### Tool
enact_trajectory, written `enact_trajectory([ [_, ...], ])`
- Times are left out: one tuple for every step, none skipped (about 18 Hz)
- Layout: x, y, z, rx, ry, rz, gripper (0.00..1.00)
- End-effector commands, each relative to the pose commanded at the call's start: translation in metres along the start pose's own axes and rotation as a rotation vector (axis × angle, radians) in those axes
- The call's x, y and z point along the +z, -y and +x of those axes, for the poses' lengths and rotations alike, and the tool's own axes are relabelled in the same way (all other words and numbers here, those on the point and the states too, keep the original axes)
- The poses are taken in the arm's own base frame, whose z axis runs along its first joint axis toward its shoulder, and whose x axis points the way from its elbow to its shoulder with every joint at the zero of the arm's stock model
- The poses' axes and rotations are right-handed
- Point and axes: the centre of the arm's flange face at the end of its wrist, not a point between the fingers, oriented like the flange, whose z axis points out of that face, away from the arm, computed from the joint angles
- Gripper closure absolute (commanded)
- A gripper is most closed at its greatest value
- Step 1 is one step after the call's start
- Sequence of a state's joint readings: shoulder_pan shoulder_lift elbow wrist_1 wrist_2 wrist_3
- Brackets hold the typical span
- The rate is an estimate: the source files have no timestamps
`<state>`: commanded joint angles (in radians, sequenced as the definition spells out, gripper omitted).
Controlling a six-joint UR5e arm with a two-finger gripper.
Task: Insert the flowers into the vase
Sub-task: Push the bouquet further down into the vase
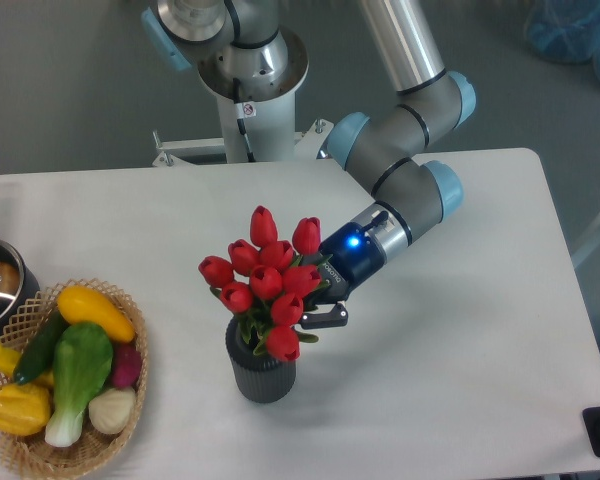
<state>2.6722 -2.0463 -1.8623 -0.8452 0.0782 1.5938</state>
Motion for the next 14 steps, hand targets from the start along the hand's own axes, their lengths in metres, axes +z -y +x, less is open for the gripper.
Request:
enact_trajectory([
  [0.0009, -0.0013, 0.0002, -0.001, -0.002, -0.005, 0.82],
  [0.0009, -0.0016, 0.0002, 0.0, -0.002, -0.008, 0.82],
  [0.0011, -0.0034, 0.0005, -0.003, -0.002, -0.011, 0.82],
  [0.001, -0.0027, 0.0, 0.0, -0.002, -0.011, 0.82],
  [0.0011, -0.0041, -0.0013, -0.001, -0.002, -0.011, 0.81],
  [0.0011, -0.0044, -0.0019, -0.001, -0.002, -0.011, 0.81],
  [0.0011, -0.0044, -0.0019, -0.001, -0.002, -0.011, 0.81],
  [0.0011, -0.0044, -0.0019, -0.001, -0.002, -0.011, 0.81],
  [0.0013, -0.0061, -0.0022, -0.004, -0.002, -0.011, 0.8],
  [0.0012, -0.0056, -0.0026, -0.003, -0.002, -0.011, 0.78],
  [0.0012, -0.0056, -0.0026, -0.001, -0.002, -0.011, 0.77],
  [0.0012, -0.005, -0.003, 0.0, -0.002, -0.011, 0.76],
  [0.0012, -0.005, -0.003, 0.0, -0.002, -0.011, 0.73],
  [0.0012, -0.005, -0.003, 0.003, -0.002, -0.011, 0.72],
])
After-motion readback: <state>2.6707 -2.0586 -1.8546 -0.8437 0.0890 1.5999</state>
